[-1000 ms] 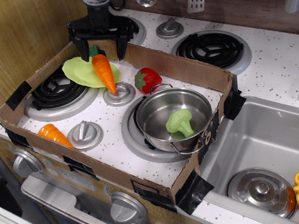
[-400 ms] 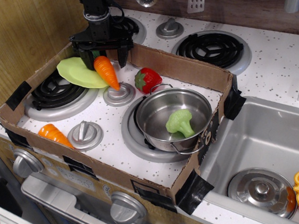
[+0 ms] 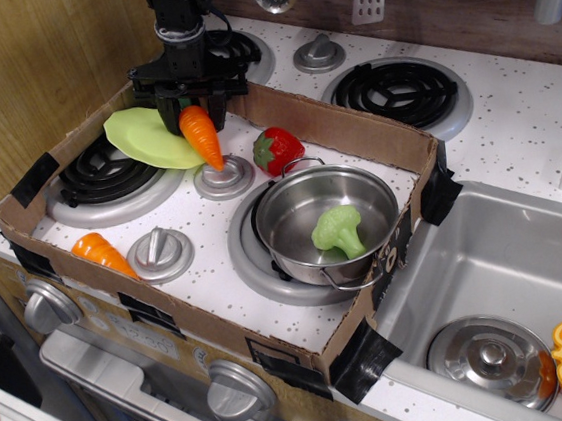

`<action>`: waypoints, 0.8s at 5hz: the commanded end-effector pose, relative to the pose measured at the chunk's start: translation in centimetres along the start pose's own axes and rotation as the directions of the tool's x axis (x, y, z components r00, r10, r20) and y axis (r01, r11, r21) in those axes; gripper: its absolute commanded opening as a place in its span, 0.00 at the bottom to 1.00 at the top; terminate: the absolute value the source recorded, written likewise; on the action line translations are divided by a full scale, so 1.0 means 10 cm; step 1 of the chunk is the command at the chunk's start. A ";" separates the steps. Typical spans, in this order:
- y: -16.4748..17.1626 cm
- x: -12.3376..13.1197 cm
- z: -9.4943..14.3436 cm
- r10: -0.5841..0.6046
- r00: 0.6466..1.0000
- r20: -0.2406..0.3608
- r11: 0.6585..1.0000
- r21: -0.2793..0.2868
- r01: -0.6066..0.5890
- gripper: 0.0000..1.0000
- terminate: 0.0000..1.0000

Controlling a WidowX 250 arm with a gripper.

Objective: Take carrot off plate

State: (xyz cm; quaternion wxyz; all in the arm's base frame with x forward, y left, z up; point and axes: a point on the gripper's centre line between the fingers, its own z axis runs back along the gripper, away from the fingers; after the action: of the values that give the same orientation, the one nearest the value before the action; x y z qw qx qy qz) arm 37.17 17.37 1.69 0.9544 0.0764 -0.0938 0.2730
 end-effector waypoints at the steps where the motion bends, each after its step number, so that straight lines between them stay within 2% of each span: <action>1: -0.01 0.22 0.45 -0.038 0.997 0.067 0.999 0.031 0.036 0.00 0.00; 2: -0.08 0.16 0.64 -0.002 0.998 0.066 0.997 0.072 -0.002 0.00 0.00; 3: -0.10 0.01 0.80 0.045 0.998 0.037 0.992 0.116 -0.049 0.00 0.00; 4: -0.17 -0.30 0.91 0.216 0.971 -0.100 0.969 0.147 -0.201 0.00 0.00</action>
State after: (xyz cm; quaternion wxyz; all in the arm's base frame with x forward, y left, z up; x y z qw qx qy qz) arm 33.16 11.67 6.85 0.9136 0.1157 0.0116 0.3897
